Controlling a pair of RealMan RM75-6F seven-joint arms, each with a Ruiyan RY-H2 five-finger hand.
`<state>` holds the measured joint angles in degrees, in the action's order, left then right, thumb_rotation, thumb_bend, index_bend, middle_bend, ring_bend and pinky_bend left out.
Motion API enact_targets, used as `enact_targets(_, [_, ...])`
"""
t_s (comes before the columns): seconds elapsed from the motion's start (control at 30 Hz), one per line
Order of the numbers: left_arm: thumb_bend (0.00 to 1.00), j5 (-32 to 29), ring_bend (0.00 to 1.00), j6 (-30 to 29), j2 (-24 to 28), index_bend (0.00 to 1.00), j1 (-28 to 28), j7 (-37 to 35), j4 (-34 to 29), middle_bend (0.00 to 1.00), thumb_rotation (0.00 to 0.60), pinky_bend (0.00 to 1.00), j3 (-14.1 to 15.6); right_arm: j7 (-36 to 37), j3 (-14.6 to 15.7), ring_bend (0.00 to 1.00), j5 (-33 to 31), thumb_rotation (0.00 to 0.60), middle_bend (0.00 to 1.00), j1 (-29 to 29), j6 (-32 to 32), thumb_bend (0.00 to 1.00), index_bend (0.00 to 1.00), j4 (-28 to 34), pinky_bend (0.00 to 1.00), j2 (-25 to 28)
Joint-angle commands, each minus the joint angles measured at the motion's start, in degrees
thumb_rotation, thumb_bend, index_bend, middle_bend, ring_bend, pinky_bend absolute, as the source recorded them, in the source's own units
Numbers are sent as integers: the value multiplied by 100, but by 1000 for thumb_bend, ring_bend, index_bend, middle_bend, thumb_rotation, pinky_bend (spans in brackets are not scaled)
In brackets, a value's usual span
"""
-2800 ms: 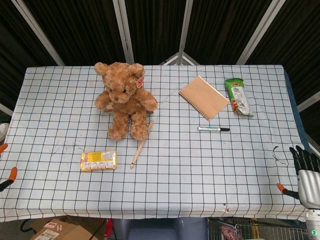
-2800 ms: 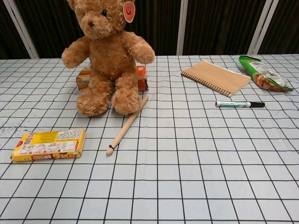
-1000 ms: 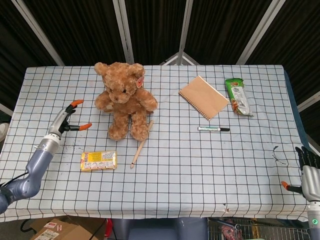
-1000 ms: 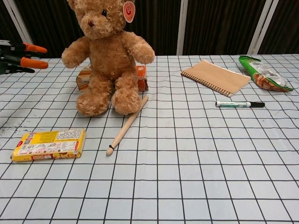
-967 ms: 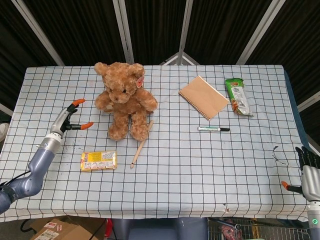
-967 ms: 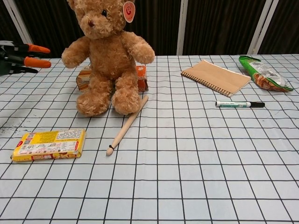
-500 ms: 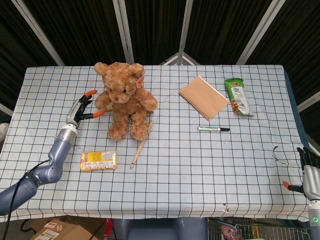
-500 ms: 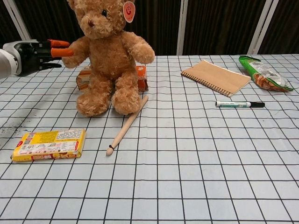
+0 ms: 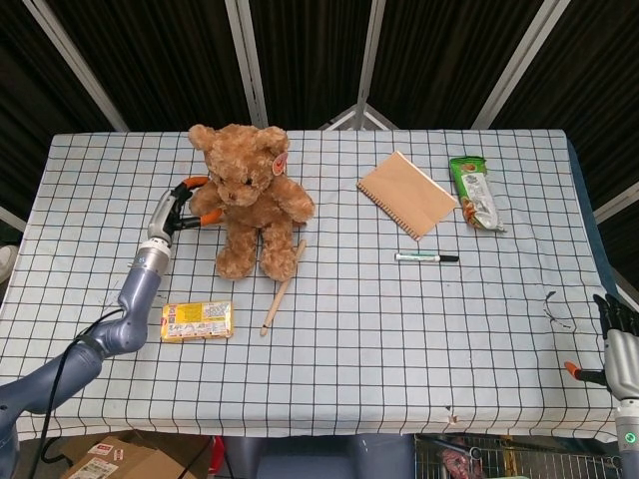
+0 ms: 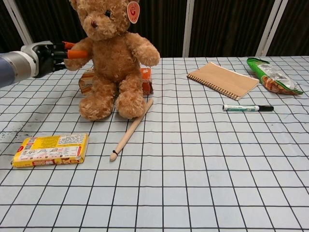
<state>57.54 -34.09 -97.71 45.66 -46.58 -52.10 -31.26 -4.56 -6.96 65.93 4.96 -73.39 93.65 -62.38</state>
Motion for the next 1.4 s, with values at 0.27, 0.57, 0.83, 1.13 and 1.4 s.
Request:
enact_targets(0.27, [467, -263, 0, -176, -163, 407, 82, 350, 129, 324, 600, 0, -8, 107, 9, 0, 41, 600, 0, 5, 31, 126, 0, -2, 0, 32])
enact_targets(0.57, [507, -655, 0, -301, -255, 439, 129, 774, 223, 376, 600, 0, -79, 243, 34, 0, 112, 600, 0, 4, 70, 125, 0, -16, 0, 60])
enact_targets(0.83, [507, -801, 0, -386, -283, 436, 262, 1100, 129, 374, 600, 0, -146, 213, 27, 0, 82, 600, 0, 17, 74, 125, 0, -28, 0, 40])
enact_targets(1.13, [499, -1103, 0, -197, -304, 427, 223, 1390, 170, 362, 600, 0, -72, 196, 31, 0, 60, 600, 0, 22, 85, 125, 0, -15, 0, 49])
enact_targets(1.4, [497, -1032, 0, -392, -207, 426, 255, 1484, -90, 361, 600, 0, -176, 190, 36, 0, 70, 600, 0, 34, 91, 125, 0, -11, 0, 44])
